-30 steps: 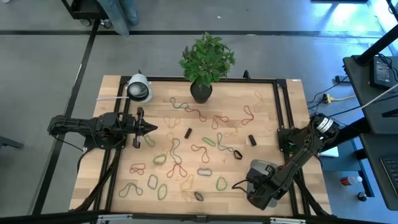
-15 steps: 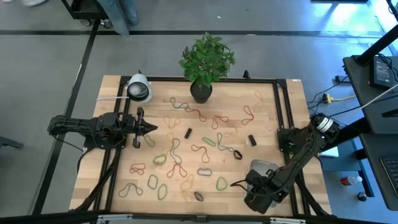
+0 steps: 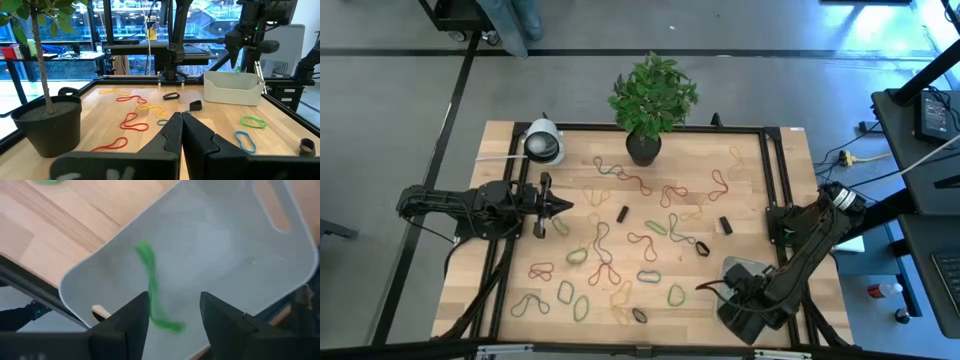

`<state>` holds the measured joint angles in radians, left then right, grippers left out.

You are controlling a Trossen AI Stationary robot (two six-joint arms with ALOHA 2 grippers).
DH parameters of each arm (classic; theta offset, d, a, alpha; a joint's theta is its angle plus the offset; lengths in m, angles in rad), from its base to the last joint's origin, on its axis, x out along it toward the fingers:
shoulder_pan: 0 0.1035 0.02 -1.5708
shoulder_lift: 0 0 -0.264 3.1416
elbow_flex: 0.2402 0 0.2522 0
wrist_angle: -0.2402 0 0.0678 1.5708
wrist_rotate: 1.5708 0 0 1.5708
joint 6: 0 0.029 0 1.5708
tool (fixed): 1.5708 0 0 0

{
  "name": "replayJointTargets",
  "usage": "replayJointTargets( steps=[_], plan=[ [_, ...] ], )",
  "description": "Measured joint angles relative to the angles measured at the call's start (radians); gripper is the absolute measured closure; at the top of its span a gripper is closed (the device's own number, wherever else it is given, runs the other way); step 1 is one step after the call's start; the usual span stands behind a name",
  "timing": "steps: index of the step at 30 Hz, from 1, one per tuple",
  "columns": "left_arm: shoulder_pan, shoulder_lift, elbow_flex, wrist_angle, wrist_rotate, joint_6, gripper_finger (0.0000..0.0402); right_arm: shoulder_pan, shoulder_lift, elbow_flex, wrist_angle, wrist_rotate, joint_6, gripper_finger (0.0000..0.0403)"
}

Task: Pick and place rubber bands into bin
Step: Put the green rubber band into the gray bin

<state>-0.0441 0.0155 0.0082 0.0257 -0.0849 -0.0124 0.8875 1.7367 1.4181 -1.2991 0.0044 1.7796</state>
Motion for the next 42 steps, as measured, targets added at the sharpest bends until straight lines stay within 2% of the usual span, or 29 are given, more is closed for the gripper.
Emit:
replayJointTargets(
  steps=[5, 11, 13, 16, 24, 29, 34, 37, 40, 42],
  plan=[
    [0.0, 0.0, 0.0, 0.0, 0.0, 0.0, 0.0398, 0.0, 0.001, -0.019, 0.004, -0.007, 0.046, 0.0266],
    [0.0, 0.0, 0.0, 0.0, 0.0, 0.0, 0.0398, 0.0, 0.001, -0.051, 0.059, -0.01, 0.054, 0.038],
    [0.0, 0.0, 0.0, 0.001, 0.0, -0.002, 0.0398, 0.0, 0.001, -0.051, 0.054, -0.01, 0.059, 0.0393],
    [0.0, 0.0, 0.0, 0.0, 0.0, -0.002, 0.0398, 0.0, 0.001, -0.047, 0.03, -0.01, 0.089, 0.0366],
    [0.0, 0.0, 0.0, 0.0, 0.0, -0.001, 0.0398, 0.0, 0.001, -0.047, 0.002, -0.01, 0.103, 0.025],
    [0.0, 0.0, 0.0, 0.0, 0.0, -0.001, 0.0398, 0.0, 0.001, -0.047, -0.017, -0.01, 0.102, 0.0206],
    [0.0, 0.0, 0.0, 0.0, 0.0, -0.003, 0.0398, 0.0, 0.001, -0.048, -0.041, -0.011, 0.1, 0.0197],
    [0.0, 0.0, 0.0, 0.0, 0.0, -0.003, 0.0398, -0.006, 0.001, -0.05, -0.072, -0.05, 0.114, 0.0201],
    [0.0, 0.0, 0.0, 0.0, 0.0, -0.003, 0.0398, -0.01, -0.001, -0.05, 0.079, -0.009, 0.068, 0.0213],
    [0.0, 0.0, 0.0, 0.0, 0.0, -0.001, 0.0398, -0.011, -0.002, -0.048, 0.083, -0.016, 0.041, 0.0226]
  ],
)
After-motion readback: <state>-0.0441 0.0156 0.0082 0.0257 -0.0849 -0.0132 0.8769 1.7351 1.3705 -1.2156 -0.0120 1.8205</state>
